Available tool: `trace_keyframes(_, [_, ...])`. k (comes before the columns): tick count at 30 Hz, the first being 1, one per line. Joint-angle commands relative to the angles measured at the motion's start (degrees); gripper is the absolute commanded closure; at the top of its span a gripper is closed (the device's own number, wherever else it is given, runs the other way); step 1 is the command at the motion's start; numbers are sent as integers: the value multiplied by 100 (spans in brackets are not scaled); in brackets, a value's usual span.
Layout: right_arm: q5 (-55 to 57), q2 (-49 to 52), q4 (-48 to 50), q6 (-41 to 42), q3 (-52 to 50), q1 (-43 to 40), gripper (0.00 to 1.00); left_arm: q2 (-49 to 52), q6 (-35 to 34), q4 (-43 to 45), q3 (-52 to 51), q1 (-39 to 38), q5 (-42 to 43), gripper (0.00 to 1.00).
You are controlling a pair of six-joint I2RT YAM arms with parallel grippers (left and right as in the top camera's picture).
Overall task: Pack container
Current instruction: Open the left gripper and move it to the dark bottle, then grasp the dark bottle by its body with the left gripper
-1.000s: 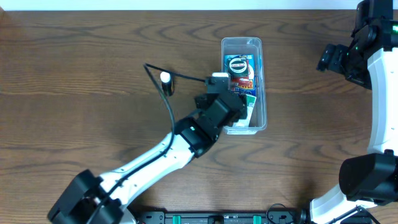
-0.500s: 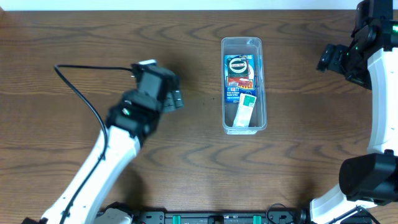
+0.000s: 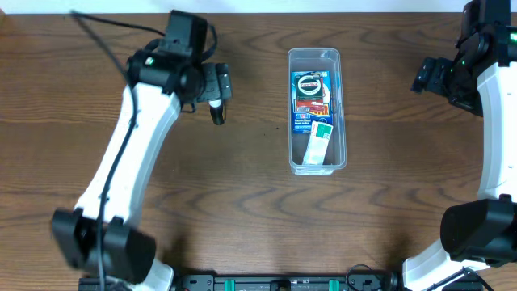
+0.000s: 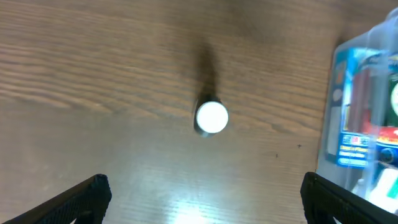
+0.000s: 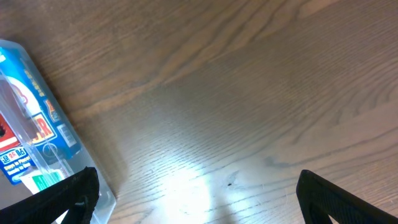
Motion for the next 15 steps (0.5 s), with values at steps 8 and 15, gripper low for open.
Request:
trace_keyframes(8, [39, 4, -2, 79, 2, -42, 1, 911, 673, 170, 66, 254, 79, 2])
trace_keyframes(15, [39, 4, -2, 79, 2, -42, 1, 1115, 1342, 258, 66, 256, 94, 2])
